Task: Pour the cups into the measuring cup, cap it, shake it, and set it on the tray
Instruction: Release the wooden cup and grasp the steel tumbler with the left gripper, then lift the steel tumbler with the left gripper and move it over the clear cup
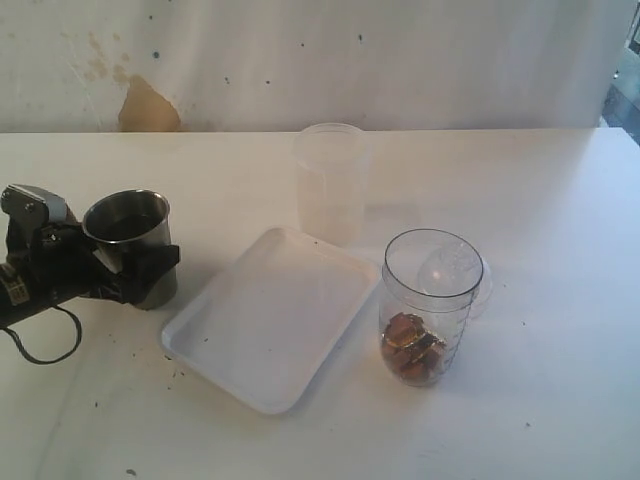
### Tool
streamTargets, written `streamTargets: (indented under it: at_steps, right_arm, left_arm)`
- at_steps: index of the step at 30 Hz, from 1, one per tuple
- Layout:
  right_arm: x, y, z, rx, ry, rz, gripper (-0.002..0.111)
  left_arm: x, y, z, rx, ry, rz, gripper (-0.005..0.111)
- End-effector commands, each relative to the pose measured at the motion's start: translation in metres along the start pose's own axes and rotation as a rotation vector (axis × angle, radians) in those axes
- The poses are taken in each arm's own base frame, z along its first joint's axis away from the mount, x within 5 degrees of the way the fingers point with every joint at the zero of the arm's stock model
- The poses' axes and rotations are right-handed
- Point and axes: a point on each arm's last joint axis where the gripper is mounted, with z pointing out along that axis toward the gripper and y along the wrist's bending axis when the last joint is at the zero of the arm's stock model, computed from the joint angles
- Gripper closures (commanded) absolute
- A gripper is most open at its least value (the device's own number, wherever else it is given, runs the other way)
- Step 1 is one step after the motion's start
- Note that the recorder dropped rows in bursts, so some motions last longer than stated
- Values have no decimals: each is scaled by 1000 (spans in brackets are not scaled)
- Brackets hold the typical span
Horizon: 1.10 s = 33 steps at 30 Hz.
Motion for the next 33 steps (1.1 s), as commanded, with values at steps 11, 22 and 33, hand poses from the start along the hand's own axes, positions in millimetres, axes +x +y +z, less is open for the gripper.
streamTargets:
  at_steps: [11, 22, 33]
  right_arm:
    - [1, 0, 0, 6, -7, -3, 108]
    - [1, 0, 0, 6, -7, -3, 108]
    - [1, 0, 0, 6, -7, -3, 108]
  left_arm:
    - [-5, -10, 10, -2, -34, -4, 2]
    - [-2, -11, 12, 28, 26, 6, 106]
    - [-47, -33, 6, 137, -144, 20, 107]
